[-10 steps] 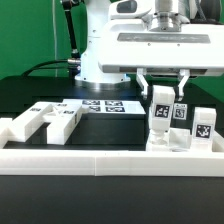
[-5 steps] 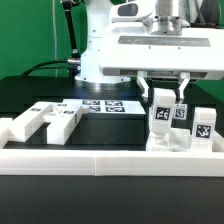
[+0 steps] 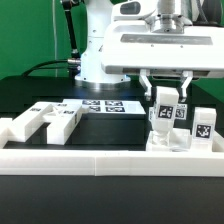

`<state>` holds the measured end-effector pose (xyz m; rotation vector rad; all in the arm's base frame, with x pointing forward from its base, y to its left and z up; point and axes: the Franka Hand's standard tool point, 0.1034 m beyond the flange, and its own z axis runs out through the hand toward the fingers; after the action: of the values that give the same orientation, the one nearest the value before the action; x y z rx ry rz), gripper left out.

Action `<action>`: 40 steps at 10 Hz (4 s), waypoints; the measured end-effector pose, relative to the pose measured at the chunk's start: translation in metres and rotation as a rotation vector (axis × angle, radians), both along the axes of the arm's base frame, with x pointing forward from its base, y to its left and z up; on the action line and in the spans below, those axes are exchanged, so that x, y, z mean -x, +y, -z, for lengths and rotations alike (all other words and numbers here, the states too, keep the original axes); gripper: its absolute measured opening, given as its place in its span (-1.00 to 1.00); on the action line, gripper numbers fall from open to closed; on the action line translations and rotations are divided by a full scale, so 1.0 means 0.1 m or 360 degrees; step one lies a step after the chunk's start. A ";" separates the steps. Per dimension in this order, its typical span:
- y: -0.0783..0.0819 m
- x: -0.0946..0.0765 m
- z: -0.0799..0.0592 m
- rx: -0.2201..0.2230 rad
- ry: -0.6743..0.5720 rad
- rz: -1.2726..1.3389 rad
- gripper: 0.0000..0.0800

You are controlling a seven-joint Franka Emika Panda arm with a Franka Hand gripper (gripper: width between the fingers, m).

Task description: Assemble chair

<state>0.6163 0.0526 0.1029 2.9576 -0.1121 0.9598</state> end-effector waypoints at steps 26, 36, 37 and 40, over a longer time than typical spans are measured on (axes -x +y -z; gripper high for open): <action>-0.07 0.05 0.14 0.0079 0.0078 -0.0086 0.62; -0.09 -0.06 -0.03 -0.0072 0.0771 -0.0113 0.62; -0.10 -0.07 0.00 -0.0085 0.0862 -0.0113 0.62; -0.12 -0.09 0.05 -0.0123 0.1102 -0.0115 0.62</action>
Offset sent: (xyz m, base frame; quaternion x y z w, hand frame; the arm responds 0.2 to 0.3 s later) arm -0.0053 -0.0023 -0.0056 0.0003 0.0071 -0.0005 1.0000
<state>0.6258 0.0403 0.0981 3.1808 -0.0219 -0.1062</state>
